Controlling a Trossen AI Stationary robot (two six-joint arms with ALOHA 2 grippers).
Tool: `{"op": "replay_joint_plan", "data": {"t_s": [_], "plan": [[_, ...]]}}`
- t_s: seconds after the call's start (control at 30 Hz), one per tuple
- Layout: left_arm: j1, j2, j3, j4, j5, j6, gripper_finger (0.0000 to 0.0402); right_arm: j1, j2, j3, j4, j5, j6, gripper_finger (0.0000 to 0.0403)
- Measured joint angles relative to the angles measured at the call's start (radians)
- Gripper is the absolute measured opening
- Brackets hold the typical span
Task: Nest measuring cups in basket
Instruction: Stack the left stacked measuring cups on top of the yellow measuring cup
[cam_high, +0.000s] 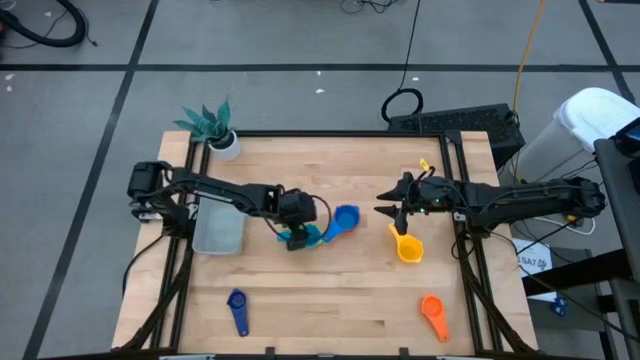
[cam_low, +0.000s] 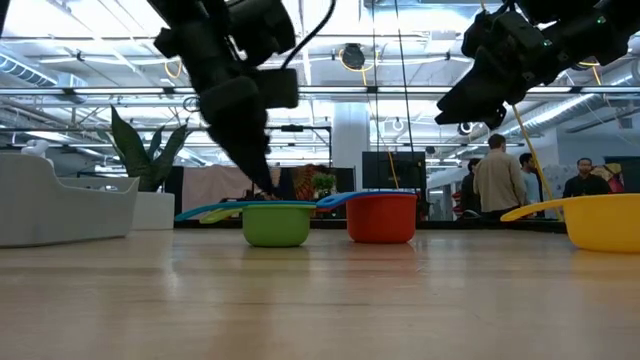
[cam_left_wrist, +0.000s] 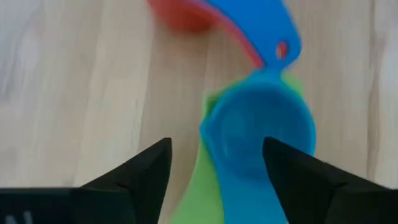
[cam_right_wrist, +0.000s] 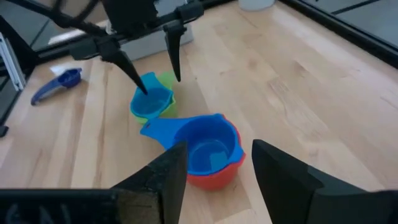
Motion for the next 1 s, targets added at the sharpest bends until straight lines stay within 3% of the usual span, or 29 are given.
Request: {"op": "replay_joint_plan", "data": {"t_s": [0.23,0.73,1.0], "plan": [[0.000,0.043,0.004,0.040,0.000,0.000,0.0235,0.000,-0.008,0.000,-0.011,0.000,0.002,0.0171],[-0.002,0.084,0.002,0.023,0.000,0.013,0.0268,0.000,-0.008,0.000,-0.016,-0.002,0.018,0.0171],[-0.002,0.085,0.002,0.016,0.000,0.014,0.0231,0.000,-0.008,0.000,-0.017,-0.002,0.022,0.0171]]}}
